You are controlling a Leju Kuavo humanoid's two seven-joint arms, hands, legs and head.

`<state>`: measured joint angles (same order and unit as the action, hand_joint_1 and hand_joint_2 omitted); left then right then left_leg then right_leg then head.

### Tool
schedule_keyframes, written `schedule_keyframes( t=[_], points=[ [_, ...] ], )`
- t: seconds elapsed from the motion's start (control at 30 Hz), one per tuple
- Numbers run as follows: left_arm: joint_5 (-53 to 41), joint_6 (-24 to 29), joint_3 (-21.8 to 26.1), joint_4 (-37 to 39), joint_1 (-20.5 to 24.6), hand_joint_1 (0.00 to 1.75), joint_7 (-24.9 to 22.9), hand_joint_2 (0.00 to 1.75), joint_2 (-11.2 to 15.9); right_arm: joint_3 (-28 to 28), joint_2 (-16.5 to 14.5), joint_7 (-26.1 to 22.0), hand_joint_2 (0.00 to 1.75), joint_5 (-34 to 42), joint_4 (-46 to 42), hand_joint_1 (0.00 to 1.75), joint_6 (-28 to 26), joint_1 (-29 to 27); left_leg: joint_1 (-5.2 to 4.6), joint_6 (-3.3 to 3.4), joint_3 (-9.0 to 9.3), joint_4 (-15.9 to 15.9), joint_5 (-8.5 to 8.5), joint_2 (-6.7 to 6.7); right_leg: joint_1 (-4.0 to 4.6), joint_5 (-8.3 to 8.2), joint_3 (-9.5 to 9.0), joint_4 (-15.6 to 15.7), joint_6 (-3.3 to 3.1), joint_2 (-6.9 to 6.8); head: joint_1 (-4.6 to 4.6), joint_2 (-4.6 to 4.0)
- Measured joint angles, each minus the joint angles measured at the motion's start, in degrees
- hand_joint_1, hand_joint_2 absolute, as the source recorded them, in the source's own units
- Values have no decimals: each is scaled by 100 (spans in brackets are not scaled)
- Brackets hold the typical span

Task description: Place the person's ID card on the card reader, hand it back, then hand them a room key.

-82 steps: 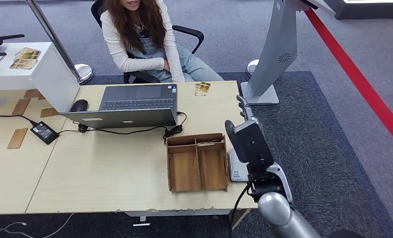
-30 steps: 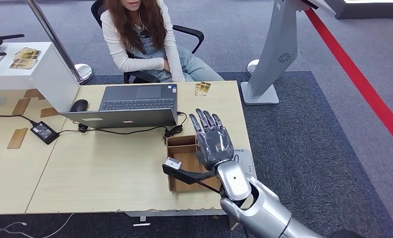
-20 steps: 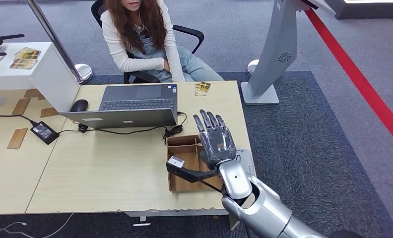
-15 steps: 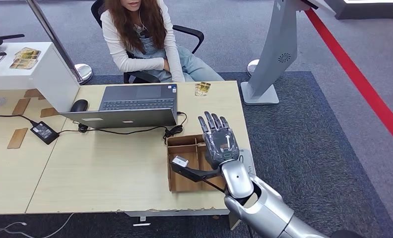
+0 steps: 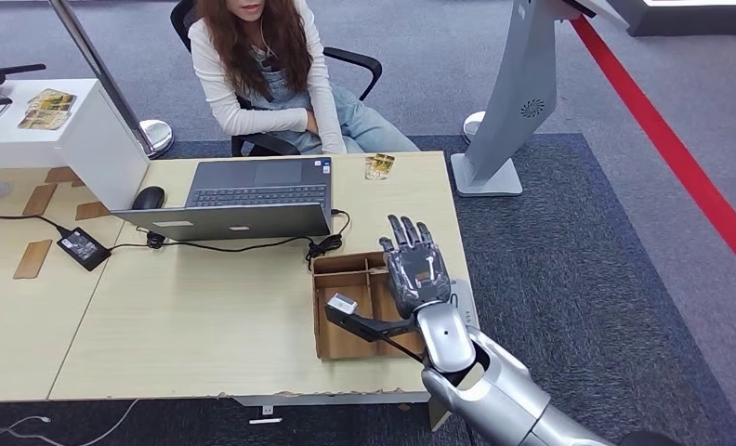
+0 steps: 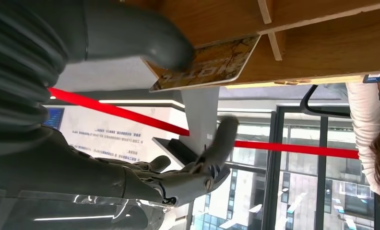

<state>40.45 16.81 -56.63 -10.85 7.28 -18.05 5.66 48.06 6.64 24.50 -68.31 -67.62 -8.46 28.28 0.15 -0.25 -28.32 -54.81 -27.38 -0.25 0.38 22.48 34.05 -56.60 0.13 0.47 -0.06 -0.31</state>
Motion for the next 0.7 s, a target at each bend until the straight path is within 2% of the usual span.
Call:
schedule_keyframes(
  t=[0.7],
  points=[
    [50, 0, 0, -1, -1, 0, -34, 0, 0, -36, -7, 2, 175, -4, 15, 136, -71, -2, 0, 0, 0, 0, 0, 0, 0, 0, 0, 0, 0, 0, -1, 0]
  ],
)
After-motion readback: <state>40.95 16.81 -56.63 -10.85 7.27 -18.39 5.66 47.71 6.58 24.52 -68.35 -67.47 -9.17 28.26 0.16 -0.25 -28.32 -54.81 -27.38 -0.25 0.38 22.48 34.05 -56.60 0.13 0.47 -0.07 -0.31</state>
